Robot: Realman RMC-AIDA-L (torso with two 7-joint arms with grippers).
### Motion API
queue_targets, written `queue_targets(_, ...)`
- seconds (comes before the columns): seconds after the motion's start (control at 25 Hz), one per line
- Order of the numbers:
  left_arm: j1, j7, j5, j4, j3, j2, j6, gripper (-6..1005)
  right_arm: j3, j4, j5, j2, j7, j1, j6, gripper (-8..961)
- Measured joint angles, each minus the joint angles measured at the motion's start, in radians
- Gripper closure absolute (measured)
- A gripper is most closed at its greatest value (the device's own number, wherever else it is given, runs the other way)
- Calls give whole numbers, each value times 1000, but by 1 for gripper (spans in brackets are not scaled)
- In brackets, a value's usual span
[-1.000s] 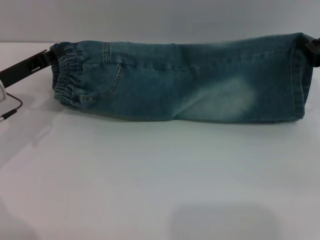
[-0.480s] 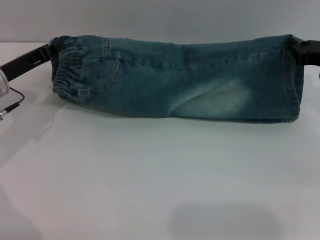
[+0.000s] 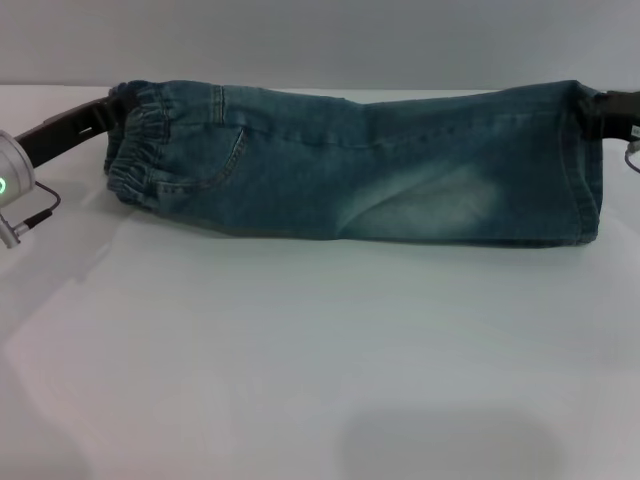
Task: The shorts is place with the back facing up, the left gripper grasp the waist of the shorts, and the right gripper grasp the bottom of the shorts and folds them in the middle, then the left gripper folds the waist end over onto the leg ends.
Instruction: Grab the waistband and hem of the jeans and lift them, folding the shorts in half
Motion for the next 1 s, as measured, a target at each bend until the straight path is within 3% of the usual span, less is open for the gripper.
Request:
queue_targets(0.36,-27,30,-1,-30,0,0,-49,835,-50,27,0,1,0,22,90,952)
queue_targets(0.8,-59,45,-1,-45,2,-1,-95,829,-63,46,1,1,0,33,150,871)
queue_targets(1.0,-60,46,-1,-46,2,-1,-104,827,-63,60,3,2,2,32,155,708)
